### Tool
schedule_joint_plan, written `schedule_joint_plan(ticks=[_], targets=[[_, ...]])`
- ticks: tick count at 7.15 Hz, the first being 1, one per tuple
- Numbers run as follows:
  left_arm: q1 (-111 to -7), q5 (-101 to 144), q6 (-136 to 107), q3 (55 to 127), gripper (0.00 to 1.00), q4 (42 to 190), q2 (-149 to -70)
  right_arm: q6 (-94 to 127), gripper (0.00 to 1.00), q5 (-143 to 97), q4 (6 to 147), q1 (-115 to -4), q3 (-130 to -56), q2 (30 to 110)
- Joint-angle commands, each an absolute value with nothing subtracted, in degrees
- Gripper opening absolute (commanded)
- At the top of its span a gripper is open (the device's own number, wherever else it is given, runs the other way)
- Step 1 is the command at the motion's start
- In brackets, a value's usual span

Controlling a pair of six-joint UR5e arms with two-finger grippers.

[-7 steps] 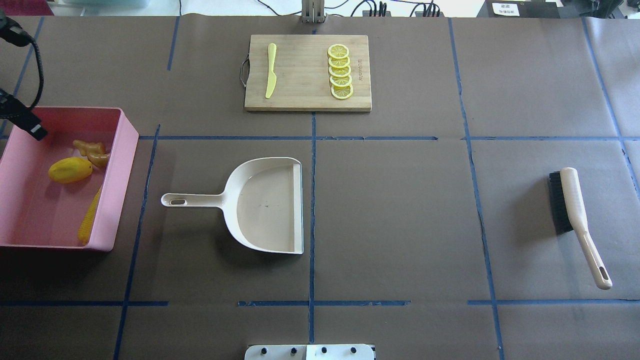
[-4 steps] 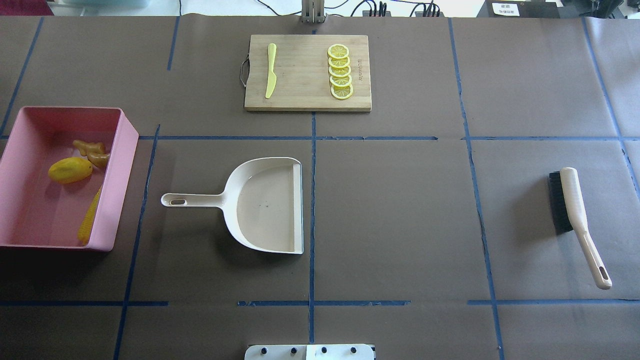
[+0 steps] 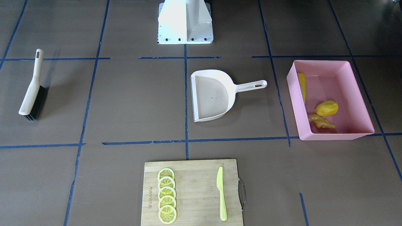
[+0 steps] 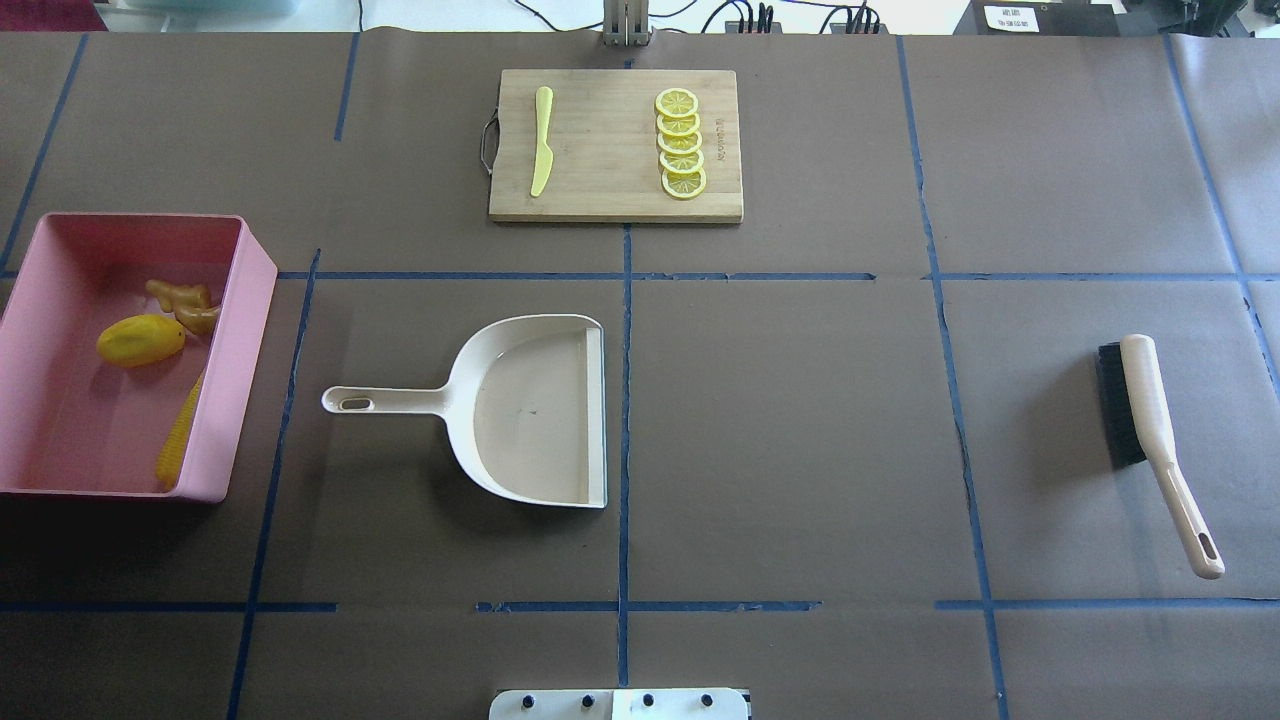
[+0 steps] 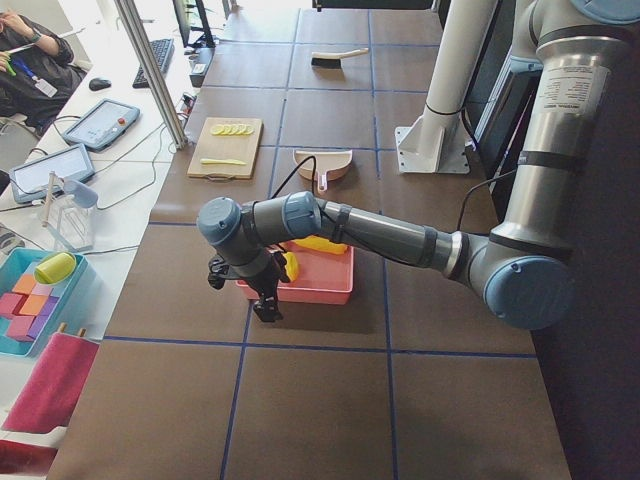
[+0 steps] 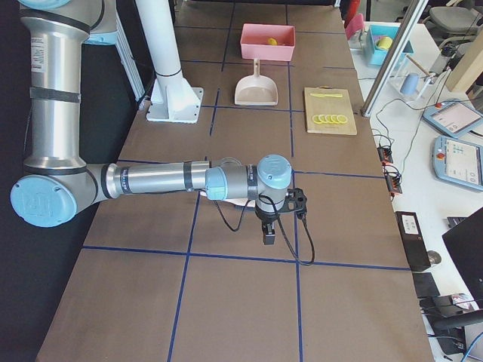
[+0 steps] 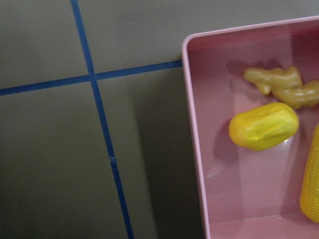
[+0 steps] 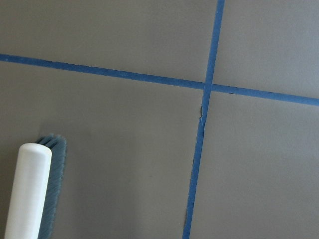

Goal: Sweep and dump trash into bin

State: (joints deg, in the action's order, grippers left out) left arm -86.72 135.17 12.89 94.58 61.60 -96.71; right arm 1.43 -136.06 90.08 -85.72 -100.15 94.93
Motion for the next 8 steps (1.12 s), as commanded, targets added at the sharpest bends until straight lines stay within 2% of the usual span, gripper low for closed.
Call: schedule_joint_plan(ticks=[1, 4, 8], targets=[[-88.3, 134.9, 12.7, 93.9, 1.0, 64.3, -93.0, 2.0, 1.0, -139.0, 90.1, -87.2, -99.4, 95.3], [-88.4, 135.4, 12.4, 91.8, 1.0, 77.5, -86.9, 1.9, 1.0, -139.0, 90.1, -87.3, -99.3, 96.3], [-88.4, 141.2, 2.8, 95.4, 1.0, 80.9, -88.1, 5.2, 1.0, -138.8, 90.1, -87.7, -99.1, 96.2]])
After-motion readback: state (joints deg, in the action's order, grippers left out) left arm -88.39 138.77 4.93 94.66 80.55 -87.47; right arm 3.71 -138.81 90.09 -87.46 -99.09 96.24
